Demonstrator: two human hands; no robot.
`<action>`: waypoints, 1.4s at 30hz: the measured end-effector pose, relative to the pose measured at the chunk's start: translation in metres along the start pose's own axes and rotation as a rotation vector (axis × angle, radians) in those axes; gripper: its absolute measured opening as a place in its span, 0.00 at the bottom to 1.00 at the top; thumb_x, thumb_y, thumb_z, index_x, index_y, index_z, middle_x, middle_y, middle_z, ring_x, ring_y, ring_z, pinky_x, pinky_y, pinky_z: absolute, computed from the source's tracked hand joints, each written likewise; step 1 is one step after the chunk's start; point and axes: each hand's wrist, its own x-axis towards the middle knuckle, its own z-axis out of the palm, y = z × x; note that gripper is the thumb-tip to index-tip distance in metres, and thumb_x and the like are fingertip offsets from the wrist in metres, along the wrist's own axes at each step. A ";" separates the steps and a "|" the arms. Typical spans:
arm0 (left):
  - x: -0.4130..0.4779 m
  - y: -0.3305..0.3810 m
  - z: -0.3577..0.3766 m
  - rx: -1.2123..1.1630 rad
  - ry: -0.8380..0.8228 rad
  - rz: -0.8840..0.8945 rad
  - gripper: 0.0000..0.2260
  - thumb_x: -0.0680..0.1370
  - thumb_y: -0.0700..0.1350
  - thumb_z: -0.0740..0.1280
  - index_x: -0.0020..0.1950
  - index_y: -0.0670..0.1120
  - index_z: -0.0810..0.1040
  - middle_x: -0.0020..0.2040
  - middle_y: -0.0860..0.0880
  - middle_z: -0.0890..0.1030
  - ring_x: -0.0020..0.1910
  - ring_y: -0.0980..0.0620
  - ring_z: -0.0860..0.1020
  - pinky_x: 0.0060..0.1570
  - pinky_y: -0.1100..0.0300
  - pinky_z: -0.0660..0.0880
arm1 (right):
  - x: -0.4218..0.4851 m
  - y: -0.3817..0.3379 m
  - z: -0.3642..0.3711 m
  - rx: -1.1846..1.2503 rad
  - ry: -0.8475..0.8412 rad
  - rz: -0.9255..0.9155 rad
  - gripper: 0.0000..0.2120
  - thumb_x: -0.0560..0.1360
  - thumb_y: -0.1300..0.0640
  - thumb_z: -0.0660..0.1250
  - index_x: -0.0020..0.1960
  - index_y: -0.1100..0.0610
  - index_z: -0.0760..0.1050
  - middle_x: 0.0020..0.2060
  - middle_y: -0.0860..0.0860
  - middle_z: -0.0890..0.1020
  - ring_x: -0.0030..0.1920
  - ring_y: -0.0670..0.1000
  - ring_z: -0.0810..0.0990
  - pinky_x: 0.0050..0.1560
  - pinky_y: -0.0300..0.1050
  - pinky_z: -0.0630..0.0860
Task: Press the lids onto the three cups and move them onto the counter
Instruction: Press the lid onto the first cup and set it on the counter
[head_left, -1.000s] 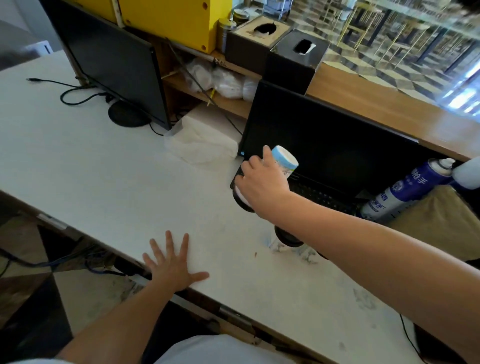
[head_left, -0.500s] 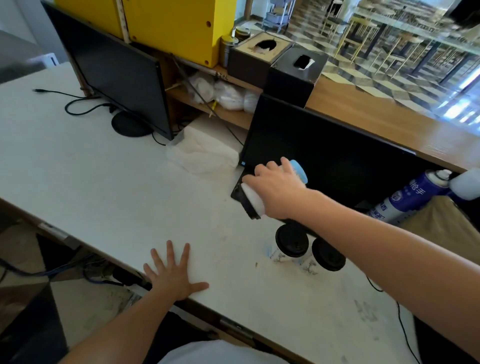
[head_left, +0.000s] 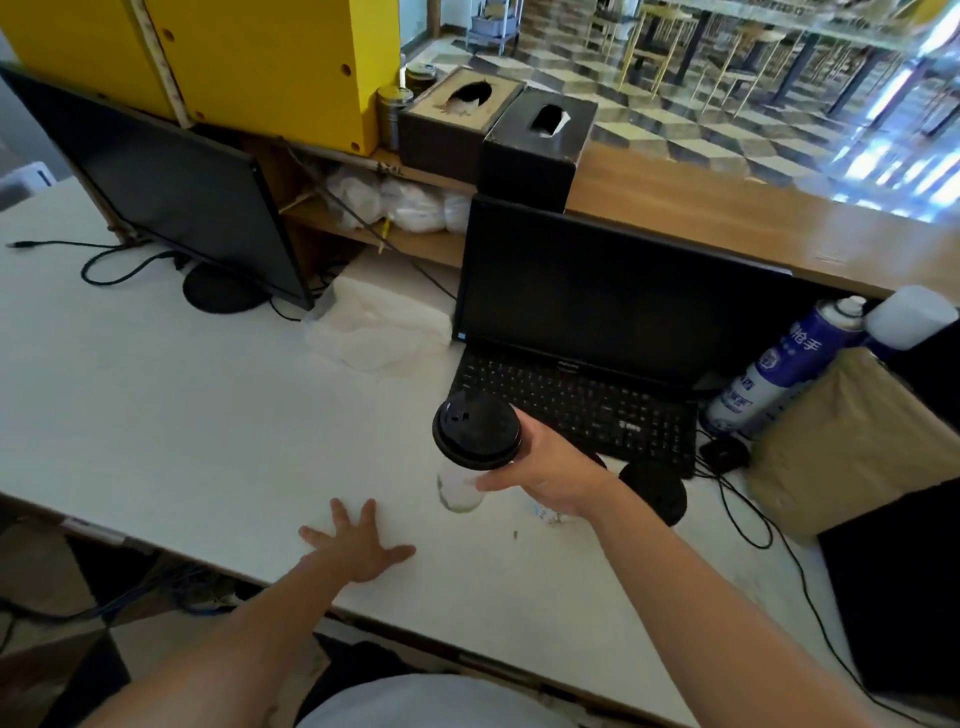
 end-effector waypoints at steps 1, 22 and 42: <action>-0.001 0.003 -0.013 -0.053 -0.019 0.038 0.47 0.73 0.72 0.61 0.81 0.50 0.43 0.81 0.39 0.41 0.79 0.34 0.51 0.75 0.38 0.51 | 0.004 0.005 0.003 0.033 -0.006 0.024 0.40 0.63 0.74 0.78 0.69 0.46 0.75 0.64 0.48 0.83 0.66 0.49 0.79 0.59 0.38 0.77; -0.023 0.061 -0.167 -0.762 -0.331 0.846 0.28 0.69 0.35 0.70 0.67 0.54 0.75 0.62 0.52 0.80 0.60 0.52 0.80 0.55 0.50 0.81 | 0.015 -0.009 0.029 0.122 0.529 0.009 0.28 0.73 0.64 0.77 0.70 0.50 0.76 0.62 0.48 0.82 0.55 0.51 0.86 0.51 0.53 0.85; -0.041 0.154 -0.217 -0.720 0.199 1.080 0.30 0.66 0.43 0.81 0.63 0.57 0.72 0.59 0.57 0.80 0.56 0.59 0.80 0.51 0.55 0.82 | 0.014 -0.064 -0.042 0.056 0.689 -0.326 0.22 0.76 0.64 0.73 0.68 0.49 0.78 0.62 0.48 0.84 0.64 0.53 0.82 0.64 0.62 0.79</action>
